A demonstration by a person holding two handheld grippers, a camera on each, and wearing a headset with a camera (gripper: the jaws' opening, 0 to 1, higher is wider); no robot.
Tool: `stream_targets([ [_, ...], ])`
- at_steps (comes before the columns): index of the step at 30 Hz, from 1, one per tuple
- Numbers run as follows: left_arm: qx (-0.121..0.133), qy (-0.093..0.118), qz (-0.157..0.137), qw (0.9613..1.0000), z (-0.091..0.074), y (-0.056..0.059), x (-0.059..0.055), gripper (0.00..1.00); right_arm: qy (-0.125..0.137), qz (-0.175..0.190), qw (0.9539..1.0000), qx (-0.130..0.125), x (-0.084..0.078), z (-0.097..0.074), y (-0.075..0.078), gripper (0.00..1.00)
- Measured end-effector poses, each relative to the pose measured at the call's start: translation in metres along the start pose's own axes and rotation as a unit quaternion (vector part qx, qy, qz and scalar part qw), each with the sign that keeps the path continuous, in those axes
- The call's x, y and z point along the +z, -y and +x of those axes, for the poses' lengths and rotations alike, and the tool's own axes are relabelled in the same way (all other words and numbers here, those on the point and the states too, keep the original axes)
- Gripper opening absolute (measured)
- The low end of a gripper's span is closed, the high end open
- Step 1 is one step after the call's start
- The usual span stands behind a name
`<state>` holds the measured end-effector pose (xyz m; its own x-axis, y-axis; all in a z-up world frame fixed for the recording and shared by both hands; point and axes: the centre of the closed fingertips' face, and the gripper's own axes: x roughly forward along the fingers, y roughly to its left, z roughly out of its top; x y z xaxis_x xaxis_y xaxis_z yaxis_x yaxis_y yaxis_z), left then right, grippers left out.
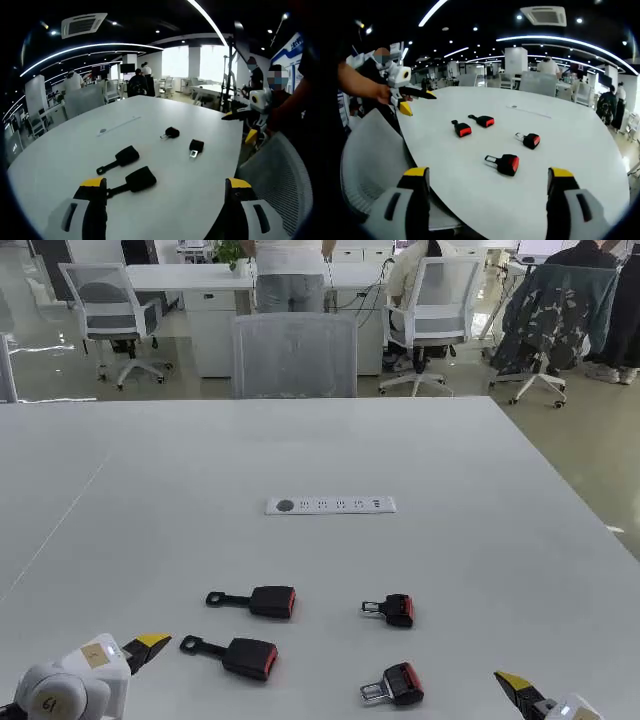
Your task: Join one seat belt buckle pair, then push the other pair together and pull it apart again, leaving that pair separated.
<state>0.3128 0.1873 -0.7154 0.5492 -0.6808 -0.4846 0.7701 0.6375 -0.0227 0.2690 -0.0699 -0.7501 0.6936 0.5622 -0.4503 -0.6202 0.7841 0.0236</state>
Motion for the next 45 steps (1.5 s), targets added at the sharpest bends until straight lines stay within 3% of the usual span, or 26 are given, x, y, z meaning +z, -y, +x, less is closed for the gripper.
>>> stream_targets([
  [16,-0.008,-0.007,0.013,0.9999,-0.001,-0.010,0.007,1.00,0.012,0.018,0.9997,-0.014,-0.003,0.004,0.002,0.99],
  [29,-0.021,-0.014,0.017,0.9995,0.009,-0.010,0.004,1.00,0.008,0.025,0.9994,-0.024,-0.009,-0.001,0.006,0.99],
  [45,-0.022,-0.013,0.018,0.9995,0.009,-0.010,0.010,1.00,0.013,0.027,0.9993,-0.024,-0.006,0.006,0.007,0.99],
])
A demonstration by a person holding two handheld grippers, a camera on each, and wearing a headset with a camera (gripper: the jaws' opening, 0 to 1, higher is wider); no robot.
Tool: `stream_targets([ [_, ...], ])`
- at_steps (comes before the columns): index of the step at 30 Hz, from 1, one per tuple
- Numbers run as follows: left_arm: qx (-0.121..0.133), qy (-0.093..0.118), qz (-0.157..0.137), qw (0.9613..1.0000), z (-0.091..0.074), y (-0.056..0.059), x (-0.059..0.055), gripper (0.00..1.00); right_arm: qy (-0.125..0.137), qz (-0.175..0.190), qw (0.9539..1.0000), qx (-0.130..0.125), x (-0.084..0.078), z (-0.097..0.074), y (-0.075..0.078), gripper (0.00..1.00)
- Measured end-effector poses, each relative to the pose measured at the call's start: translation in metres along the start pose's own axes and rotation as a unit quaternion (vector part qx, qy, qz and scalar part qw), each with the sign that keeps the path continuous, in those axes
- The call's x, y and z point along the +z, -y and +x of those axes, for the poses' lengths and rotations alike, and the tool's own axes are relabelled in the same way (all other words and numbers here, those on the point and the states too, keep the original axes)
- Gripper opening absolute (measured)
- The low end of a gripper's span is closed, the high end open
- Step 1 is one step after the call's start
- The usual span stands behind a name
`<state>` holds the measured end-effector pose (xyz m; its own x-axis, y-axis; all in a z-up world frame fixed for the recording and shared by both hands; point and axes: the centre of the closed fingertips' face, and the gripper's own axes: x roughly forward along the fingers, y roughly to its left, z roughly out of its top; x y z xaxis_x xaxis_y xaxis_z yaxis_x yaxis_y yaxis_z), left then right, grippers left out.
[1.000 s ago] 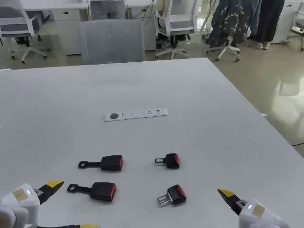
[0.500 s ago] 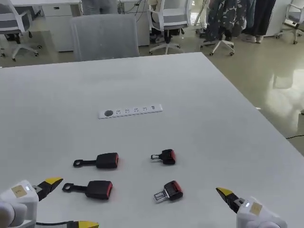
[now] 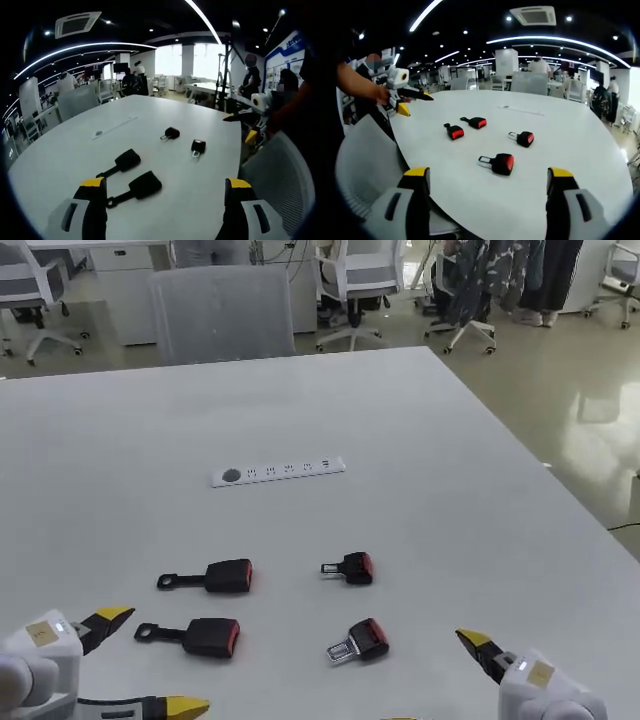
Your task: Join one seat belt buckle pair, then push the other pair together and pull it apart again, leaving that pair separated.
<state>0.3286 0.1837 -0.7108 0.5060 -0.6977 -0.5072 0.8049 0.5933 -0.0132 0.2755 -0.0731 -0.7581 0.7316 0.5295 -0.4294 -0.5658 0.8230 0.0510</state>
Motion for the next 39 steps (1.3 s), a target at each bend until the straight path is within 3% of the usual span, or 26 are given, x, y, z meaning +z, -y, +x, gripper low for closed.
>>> stream_targets([
  [13,-0.001,-0.012,-0.005,0.9999,-0.002,0.001,-0.007,1.00,0.003,0.003,0.9999,0.009,0.000,0.008,-0.007,0.98],
  [27,-0.003,-0.030,0.009,0.9995,0.003,0.004,-0.015,1.00,0.002,-0.012,0.9998,0.012,0.004,0.002,0.011,0.98],
  [39,-0.003,-0.042,0.020,0.9989,-0.003,0.005,-0.026,1.00,-0.004,-0.024,0.9993,0.030,0.003,0.009,0.007,0.98],
])
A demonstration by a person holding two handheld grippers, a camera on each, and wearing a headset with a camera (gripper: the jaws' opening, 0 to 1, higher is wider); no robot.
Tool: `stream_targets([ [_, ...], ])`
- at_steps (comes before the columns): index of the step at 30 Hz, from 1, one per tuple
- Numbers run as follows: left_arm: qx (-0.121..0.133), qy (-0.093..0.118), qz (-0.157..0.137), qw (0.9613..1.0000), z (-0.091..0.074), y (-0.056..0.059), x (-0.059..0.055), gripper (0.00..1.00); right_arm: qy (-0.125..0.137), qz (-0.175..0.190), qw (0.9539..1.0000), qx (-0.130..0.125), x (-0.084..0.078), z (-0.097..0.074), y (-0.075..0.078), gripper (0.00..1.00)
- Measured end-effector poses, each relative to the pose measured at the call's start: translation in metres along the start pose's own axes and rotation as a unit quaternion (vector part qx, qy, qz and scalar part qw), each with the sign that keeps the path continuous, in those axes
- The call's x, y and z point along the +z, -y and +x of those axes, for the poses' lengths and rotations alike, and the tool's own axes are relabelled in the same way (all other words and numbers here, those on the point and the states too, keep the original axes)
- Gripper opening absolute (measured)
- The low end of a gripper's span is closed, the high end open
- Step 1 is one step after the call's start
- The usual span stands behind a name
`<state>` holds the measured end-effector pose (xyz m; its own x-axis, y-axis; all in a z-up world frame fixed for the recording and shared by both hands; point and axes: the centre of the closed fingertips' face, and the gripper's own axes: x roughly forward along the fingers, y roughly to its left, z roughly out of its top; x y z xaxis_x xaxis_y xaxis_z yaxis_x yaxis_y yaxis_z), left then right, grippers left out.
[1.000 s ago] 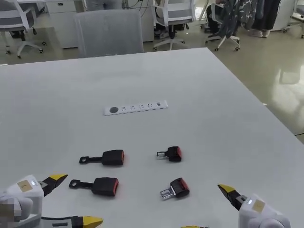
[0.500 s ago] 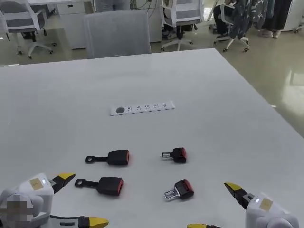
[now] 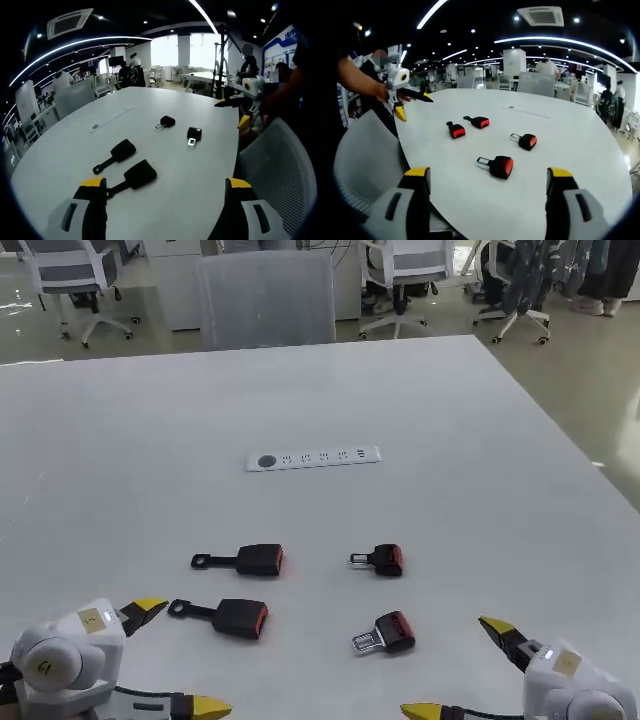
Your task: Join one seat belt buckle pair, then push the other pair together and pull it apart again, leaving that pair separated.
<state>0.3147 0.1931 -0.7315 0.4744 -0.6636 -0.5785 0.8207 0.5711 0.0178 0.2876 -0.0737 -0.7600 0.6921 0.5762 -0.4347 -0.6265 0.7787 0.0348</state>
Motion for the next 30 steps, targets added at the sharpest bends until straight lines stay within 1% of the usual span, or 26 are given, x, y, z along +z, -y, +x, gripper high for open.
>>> stream_targets([
  [6,0.004,0.000,-0.004,1.0000,-0.003,-0.002,-0.003,1.00,-0.002,-0.001,1.0000,0.003,0.000,0.004,0.001,0.98],
  [11,0.005,-0.006,-0.009,0.9999,-0.003,-0.003,-0.010,1.00,-0.007,-0.001,1.0000,0.005,-0.002,0.009,-0.001,0.98],
  [17,0.004,-0.006,-0.014,0.9999,-0.002,-0.003,-0.010,1.00,-0.013,-0.002,0.9999,0.009,-0.004,0.013,-0.001,0.98],
  [21,0.002,-0.003,-0.017,0.9998,0.004,-0.005,-0.010,1.00,-0.013,0.000,0.9999,0.010,-0.004,0.015,0.002,0.97],
  [25,0.002,-0.005,-0.019,0.9998,0.007,-0.008,-0.010,1.00,-0.024,-0.007,0.9995,0.018,-0.008,0.019,0.005,0.97],
  [27,0.001,-0.004,-0.017,0.9998,0.009,-0.009,-0.010,1.00,-0.034,-0.016,0.9990,0.025,-0.010,0.022,0.006,0.97],
  [30,-0.002,-0.006,-0.013,0.9999,0.012,-0.011,-0.009,1.00,-0.036,-0.016,0.9987,0.033,-0.009,0.027,0.008,0.95],
])
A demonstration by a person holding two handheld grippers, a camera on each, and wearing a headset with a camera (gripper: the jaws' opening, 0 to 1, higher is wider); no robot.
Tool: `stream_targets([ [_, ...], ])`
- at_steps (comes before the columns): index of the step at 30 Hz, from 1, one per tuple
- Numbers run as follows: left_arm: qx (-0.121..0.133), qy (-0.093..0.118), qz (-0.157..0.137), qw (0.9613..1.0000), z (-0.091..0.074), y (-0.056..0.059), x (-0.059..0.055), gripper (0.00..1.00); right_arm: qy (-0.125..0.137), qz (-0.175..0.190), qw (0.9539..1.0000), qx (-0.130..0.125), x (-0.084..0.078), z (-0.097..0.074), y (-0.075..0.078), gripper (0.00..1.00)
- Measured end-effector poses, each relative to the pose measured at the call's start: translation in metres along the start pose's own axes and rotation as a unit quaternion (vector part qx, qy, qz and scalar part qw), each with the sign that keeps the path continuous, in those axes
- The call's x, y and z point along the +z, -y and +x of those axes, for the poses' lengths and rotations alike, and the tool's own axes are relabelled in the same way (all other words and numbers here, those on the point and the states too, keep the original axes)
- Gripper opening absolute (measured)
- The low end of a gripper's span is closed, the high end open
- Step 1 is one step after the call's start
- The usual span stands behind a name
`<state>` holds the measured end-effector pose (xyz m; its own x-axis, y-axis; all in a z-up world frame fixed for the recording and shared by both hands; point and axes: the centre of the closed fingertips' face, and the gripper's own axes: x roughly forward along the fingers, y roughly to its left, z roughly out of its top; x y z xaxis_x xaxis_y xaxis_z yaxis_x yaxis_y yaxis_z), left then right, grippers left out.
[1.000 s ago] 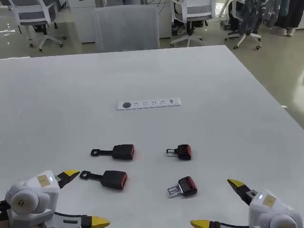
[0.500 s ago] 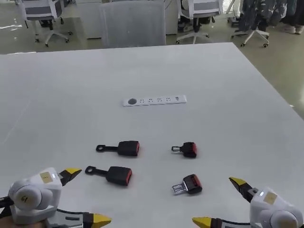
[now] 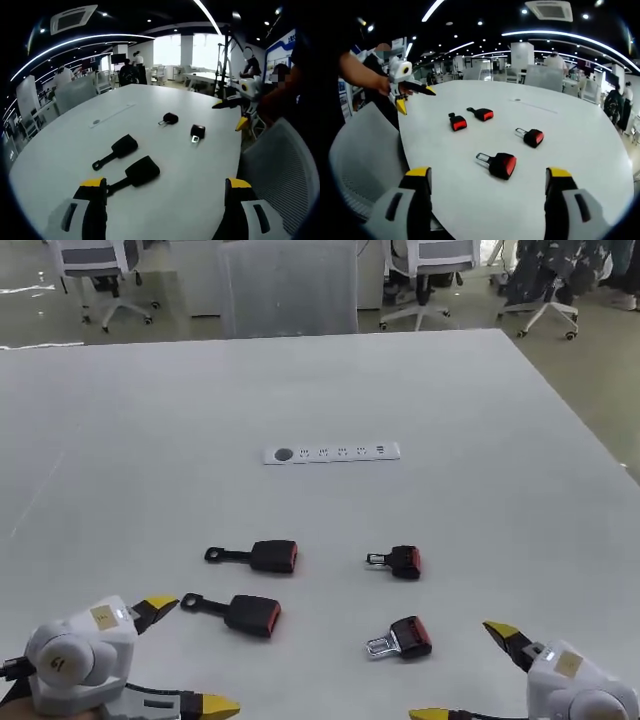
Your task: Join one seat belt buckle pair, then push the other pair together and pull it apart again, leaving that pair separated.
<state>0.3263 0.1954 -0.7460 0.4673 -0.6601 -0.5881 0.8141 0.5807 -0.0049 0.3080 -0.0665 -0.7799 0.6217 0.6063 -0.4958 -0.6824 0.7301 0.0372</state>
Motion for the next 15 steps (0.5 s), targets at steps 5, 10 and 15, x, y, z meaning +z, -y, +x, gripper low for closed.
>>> stream_targets([
  [5,-0.024,-0.030,0.047,0.9982,0.004,-0.002,-0.004,1.00,-0.017,-0.024,0.9992,0.028,0.000,0.011,-0.001,0.94],
  [10,-0.040,-0.037,0.068,0.9962,0.009,-0.009,0.001,1.00,-0.026,-0.039,0.9970,0.061,0.005,0.022,-0.004,0.91],
  [15,-0.067,-0.070,0.127,0.9871,0.016,-0.017,-0.003,0.98,-0.043,-0.063,0.9938,0.081,0.005,0.032,-0.002,0.89],
])
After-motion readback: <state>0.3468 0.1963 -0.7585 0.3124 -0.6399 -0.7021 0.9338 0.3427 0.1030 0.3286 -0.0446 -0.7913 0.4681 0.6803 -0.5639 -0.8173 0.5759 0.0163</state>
